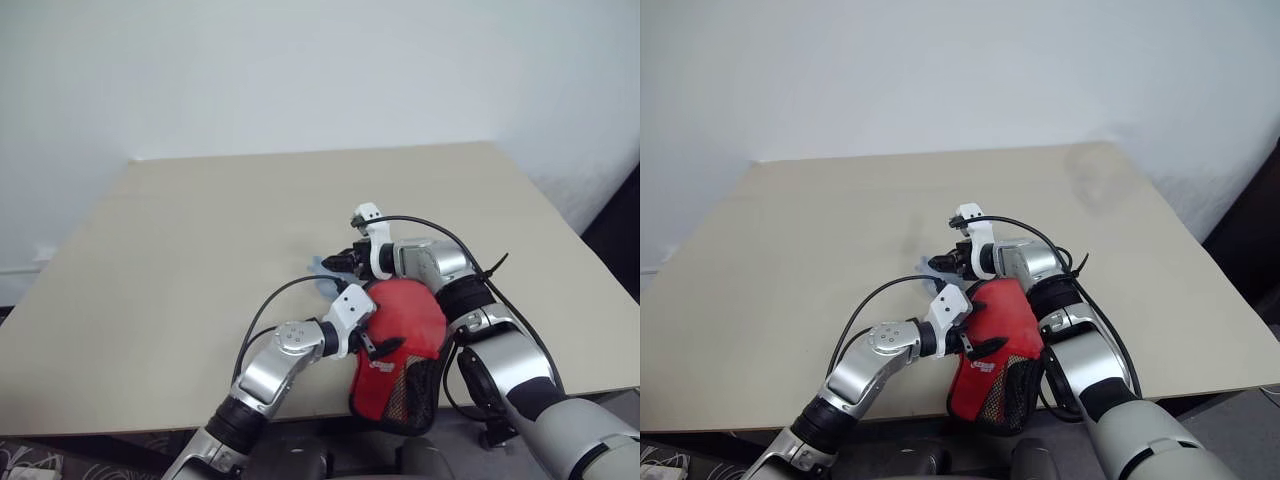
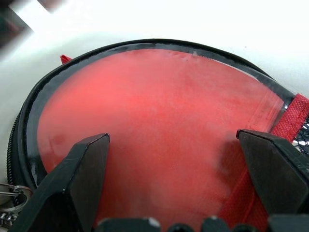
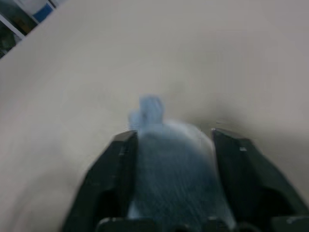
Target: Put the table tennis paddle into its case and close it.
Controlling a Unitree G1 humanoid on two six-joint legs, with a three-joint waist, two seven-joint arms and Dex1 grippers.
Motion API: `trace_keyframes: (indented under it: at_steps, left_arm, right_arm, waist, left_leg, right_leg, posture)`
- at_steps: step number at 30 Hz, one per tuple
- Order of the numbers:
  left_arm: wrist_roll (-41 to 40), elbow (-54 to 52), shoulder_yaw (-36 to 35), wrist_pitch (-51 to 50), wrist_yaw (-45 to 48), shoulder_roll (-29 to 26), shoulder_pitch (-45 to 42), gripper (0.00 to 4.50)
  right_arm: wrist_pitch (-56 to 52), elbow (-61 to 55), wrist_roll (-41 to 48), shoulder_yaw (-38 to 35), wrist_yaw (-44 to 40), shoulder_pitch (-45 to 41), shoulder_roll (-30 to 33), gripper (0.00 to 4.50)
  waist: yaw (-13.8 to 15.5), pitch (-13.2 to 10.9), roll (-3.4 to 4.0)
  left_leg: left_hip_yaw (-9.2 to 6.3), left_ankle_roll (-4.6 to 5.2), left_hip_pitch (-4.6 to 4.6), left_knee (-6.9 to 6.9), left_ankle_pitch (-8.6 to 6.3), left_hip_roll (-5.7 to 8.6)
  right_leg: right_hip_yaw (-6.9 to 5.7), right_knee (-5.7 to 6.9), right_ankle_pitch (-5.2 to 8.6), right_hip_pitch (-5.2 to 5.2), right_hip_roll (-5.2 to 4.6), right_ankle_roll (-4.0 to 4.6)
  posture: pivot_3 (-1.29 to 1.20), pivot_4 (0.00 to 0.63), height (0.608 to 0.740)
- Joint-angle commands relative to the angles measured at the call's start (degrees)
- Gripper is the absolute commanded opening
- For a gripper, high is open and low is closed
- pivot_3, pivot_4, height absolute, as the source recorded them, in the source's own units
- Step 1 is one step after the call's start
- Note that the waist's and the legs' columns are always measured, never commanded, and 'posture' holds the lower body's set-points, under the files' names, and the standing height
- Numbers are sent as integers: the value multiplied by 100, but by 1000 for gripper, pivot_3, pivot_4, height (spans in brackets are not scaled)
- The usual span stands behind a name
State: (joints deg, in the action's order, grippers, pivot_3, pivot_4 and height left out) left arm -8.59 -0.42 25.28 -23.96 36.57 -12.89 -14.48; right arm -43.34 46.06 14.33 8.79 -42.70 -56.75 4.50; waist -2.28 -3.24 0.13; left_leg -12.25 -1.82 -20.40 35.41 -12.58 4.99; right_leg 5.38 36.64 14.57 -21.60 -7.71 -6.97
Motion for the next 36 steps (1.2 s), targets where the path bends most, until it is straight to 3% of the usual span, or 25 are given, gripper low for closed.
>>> trace_keyframes:
  at_steps: [1, 9, 12, 20, 22, 28, 36]
  left_arm:
    - [230, 532, 98, -332, -99, -36, 181, 4500]
    - [202, 480, 50, -413, -187, 46, 259, 4500]
    - [209, 490, 40, -425, -194, 73, 271, 4500]
    - [250, 557, 21, -673, -179, 124, 214, 4500]
    - [289, 606, 79, -896, -156, 98, 157, 4500]
    - [422, 864, 289, -991, 6, 78, -77, 4500]
    - [533, 1113, 376, -812, 125, 66, -267, 4500]
  right_arm:
    - [93, 437, -91, -105, -100, -421, -68, 3021]
    - [17, 1145, -397, -21, -442, -822, -71, 3021]
    - [-30, 1021, -521, 66, -611, -777, 18, 2487]
    - [-622, -291, -221, -137, -953, -393, 249, 71]
    - [-598, -610, -81, -399, -784, -290, 236, 71]
    - [670, -189, 232, -1899, 1269, -165, -21, 71]
    - [1860, 323, 100, -2471, 2508, 37, 140, 71]
  waist:
    - [-6, 1, 2]
    - [-47, 14, 11]
    - [-51, 21, 17]
    - [-50, 30, 24]
    - [-51, 30, 25]
    - [-40, 31, 25]
    - [-50, 34, 28]
  left_leg:
    - [0, 0, 0, -1, 0, 0]
    - [-19, 0, 1, 0, 0, 6]
    - [-26, -1, 0, 0, 0, 7]
    - [-44, -1, -9, 7, 0, 12]
    - [-47, -2, -10, 7, -1, 12]
    - [-65, -3, -8, 9, 1, 15]
    - [-69, -4, -10, 10, 2, 19]
  right_leg:
    - [0, 0, 0, 0, 0, 0]
    - [-9, -1, 1, 10, 0, 0]
    - [-13, -1, 1, 11, 0, 0]
    - [-26, -2, 2, 13, -1, -2]
    - [-28, -1, 2, 13, -1, -2]
    - [-42, -2, 2, 15, -1, -1]
    - [-44, -3, 2, 22, -3, -1]
  posture:
    - [0, 0, 740]
    - [0, 0, 740]
    - [0, 0, 740]
    - [0, 0, 740]
    - [0, 0, 740]
    - [0, 0, 740]
    - [0, 0, 740]
